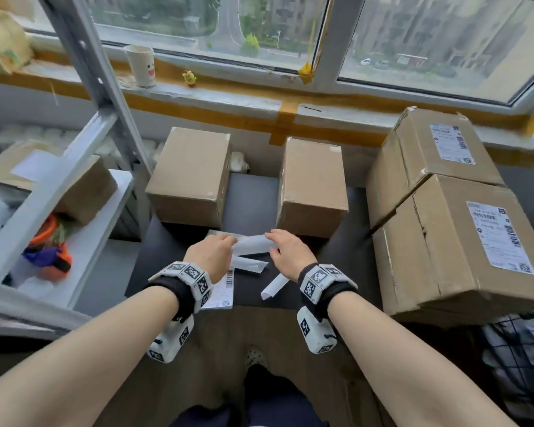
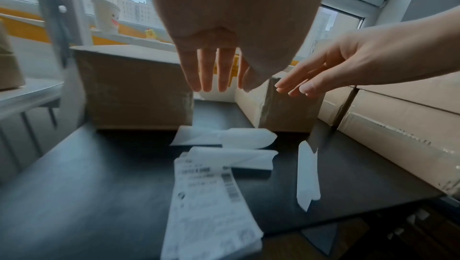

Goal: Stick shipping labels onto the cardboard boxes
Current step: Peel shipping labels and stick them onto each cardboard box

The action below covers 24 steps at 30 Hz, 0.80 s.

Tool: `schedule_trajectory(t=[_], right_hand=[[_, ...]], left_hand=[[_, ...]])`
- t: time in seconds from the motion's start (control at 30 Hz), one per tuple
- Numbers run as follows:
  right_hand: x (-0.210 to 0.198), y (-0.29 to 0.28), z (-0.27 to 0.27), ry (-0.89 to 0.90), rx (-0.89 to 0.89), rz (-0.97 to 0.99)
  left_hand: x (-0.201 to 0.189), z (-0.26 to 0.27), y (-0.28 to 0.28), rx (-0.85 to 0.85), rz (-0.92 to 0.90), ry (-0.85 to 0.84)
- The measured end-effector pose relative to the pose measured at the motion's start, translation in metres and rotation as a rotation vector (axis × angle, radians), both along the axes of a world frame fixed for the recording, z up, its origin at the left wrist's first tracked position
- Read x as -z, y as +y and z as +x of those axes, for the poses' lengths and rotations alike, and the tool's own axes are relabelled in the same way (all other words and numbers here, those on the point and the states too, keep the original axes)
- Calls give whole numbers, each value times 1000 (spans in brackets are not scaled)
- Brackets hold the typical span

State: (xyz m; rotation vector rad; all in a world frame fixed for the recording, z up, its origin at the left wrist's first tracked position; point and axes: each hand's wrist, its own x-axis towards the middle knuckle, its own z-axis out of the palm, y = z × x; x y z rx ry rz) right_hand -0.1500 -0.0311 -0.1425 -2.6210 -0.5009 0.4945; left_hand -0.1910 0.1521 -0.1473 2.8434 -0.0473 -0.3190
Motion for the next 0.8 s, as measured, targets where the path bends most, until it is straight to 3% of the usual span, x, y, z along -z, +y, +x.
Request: schedule_trajectory(t=[0.27, 0.47, 0.6, 0.8], right_hand=[[42, 49, -49, 63, -160, -2], [80, 64, -70, 145, -229, -107], [100, 70, -76, 94, -289, -143], [118, 71, -78, 53, -279, -90]], left_hand=[[41, -60, 40, -97, -11, 107], [69, -85, 45, -33, -23, 204], [91, -89, 47, 3, -6, 248], [116, -87, 44, -59, -106, 52]])
